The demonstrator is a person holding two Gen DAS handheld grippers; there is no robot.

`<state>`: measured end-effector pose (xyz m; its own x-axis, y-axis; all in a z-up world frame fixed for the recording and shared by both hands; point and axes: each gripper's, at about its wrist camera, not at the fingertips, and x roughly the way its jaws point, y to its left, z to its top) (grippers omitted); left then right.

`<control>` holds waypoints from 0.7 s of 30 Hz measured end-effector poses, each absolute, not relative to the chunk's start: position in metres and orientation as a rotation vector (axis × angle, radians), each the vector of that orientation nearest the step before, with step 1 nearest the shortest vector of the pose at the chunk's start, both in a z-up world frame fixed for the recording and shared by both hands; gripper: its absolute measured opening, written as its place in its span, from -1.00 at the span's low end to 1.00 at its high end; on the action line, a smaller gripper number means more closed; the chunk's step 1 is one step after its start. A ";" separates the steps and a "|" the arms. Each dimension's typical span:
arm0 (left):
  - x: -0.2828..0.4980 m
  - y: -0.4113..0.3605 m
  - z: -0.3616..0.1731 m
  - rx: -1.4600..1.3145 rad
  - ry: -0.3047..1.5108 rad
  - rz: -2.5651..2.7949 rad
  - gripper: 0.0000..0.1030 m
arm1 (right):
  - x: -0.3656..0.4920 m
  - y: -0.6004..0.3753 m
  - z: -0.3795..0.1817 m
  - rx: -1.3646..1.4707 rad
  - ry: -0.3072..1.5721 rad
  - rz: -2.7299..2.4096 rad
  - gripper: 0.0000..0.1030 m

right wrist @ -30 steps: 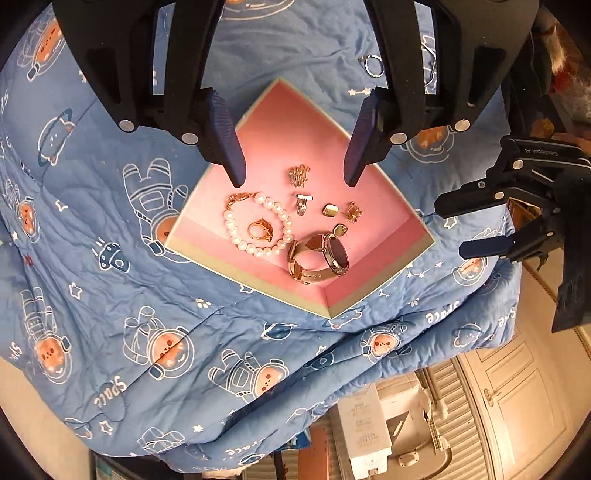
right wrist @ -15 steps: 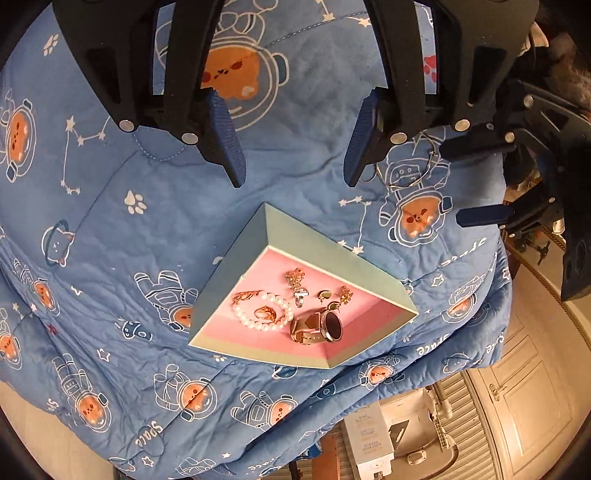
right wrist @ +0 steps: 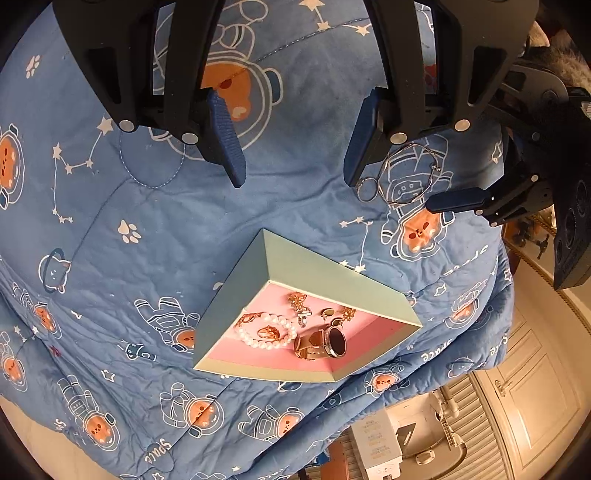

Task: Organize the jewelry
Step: 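Withdraw both grippers from the box toward the wire bangle and ring, then grasp the wire bangle with the left gripper while the right gripper grasps the silver ring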

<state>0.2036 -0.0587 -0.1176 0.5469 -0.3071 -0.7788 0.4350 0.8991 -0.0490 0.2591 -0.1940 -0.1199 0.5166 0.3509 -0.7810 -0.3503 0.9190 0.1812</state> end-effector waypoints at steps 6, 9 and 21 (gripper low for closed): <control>0.204 -0.066 -0.119 0.201 0.872 -0.420 0.01 | 0.259 -0.195 -0.122 -0.004 0.940 0.420 0.08; 0.203 -0.064 -0.118 0.189 0.869 -0.416 -0.05 | 0.258 -0.193 -0.123 -0.005 0.944 0.426 0.08; 0.197 -0.035 -0.111 0.083 0.868 -0.333 -0.05 | 0.252 -0.161 -0.129 -0.060 0.949 0.525 0.03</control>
